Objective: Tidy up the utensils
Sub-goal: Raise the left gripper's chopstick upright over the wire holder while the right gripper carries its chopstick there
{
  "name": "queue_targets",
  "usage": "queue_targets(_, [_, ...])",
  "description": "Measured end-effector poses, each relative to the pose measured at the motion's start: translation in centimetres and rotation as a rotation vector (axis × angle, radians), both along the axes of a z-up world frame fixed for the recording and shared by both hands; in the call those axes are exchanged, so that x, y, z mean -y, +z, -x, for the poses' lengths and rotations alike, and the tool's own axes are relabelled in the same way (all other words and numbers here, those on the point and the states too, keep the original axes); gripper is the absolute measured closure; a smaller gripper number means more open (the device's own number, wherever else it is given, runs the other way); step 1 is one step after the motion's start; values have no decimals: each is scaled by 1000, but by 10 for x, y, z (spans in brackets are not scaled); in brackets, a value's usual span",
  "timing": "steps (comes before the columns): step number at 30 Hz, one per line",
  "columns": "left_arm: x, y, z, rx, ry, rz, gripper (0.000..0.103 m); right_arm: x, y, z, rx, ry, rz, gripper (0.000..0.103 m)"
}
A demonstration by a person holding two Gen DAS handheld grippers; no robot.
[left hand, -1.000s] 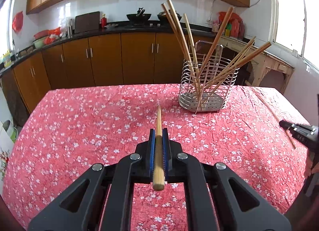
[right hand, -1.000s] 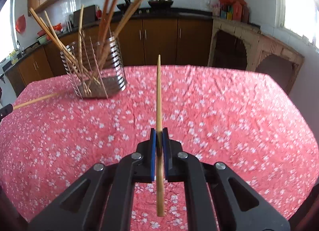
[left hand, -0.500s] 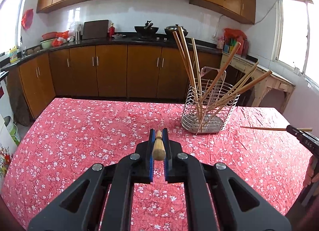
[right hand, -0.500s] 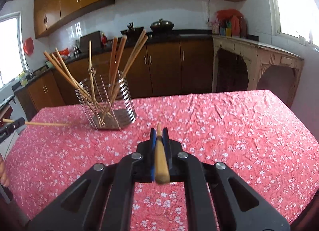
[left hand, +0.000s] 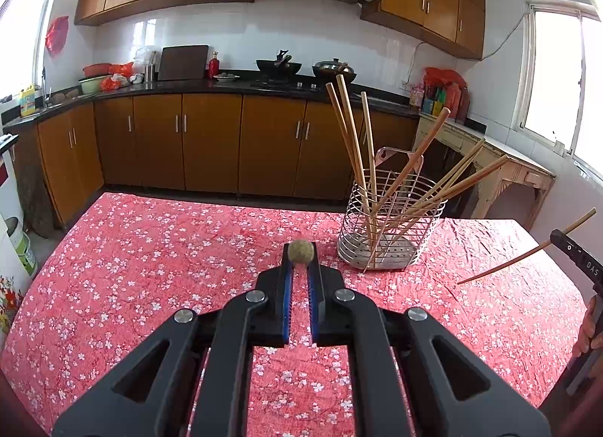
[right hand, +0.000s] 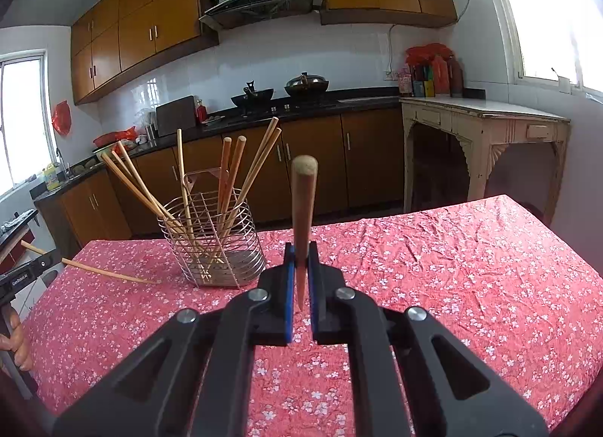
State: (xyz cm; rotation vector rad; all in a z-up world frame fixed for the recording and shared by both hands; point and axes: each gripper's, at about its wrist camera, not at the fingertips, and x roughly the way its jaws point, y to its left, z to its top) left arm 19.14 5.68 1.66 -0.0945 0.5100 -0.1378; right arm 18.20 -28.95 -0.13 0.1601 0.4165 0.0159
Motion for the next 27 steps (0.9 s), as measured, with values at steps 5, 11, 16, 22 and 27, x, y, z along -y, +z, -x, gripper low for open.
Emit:
queue_targets(5, [-1,7,0,27,22,1,96,2,9,1,33,-8,1,95])
queue_targets(11, [-10,36,2,84,40,14,96,10,47,13,100,22,-34,95])
queue_targets(16, [-20,71,2,133,53,47,96,21,90,29,160,88,-83,95])
queue_targets(22, [-24,132,5,240,55,90,96,35,154,38,241,178,-178,95])
queue_targets(27, [-1,175,-5,299,30,108,96,14,185,-6,209,211,-153,95])
